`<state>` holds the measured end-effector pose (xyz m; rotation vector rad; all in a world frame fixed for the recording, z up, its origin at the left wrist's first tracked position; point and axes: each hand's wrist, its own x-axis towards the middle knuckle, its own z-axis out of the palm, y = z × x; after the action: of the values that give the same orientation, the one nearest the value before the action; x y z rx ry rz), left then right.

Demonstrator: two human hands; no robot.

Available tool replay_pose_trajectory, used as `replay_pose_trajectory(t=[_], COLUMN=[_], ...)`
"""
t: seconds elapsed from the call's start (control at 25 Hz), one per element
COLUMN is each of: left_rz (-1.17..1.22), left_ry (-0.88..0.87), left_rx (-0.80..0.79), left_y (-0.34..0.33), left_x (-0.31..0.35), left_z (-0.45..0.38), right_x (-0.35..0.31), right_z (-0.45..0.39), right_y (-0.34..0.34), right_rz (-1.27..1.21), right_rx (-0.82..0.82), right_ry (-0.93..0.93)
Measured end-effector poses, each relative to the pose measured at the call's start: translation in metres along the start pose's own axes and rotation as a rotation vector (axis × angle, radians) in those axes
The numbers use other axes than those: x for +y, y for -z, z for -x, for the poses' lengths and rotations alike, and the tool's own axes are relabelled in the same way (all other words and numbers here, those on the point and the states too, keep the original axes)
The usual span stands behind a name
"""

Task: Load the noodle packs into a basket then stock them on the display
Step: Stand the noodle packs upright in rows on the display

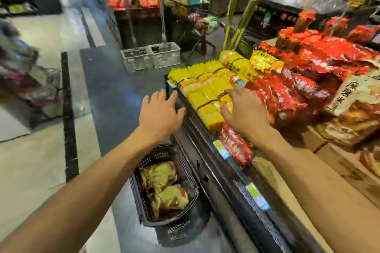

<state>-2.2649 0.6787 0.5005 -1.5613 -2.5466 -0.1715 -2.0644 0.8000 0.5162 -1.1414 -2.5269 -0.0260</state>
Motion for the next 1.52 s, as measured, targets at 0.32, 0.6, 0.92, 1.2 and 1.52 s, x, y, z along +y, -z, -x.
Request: replay_pose_trajectory(t=[0.32,0.6,0.92,1.2,1.52], left_rz=[-0.079,-0.110,-0.182,-0.178,-0.154], left_ry=[0.160,0.224,0.179,0.029,-0.213], left_rx=[-0.118,-0.326,-0.490,-0.494,-0.699], left_y=[-0.074,-0.167,-0.306,-0.490,-0.699], left_x=[-0.146,-0.174,-0.174,-0.205,-0.233], left_z=[0.038,0.039,0.020,-0.010,-0.029], right_x=[-0.095,-0.088,-0.061,-0.049,-0.063], right_z=[0.003,0.001,0.026,0.083,0.182], right_y=[-0.116,-0.221,-0.372,-0.540,-0.734], right_rz=[0.070,0.117,0.111,0.064,-0.061], right_rx=[-0.239,-0.432,-0.650,-0.759,-1.036], right_ry=[0.124,0.162,0.245,0.089,0.007])
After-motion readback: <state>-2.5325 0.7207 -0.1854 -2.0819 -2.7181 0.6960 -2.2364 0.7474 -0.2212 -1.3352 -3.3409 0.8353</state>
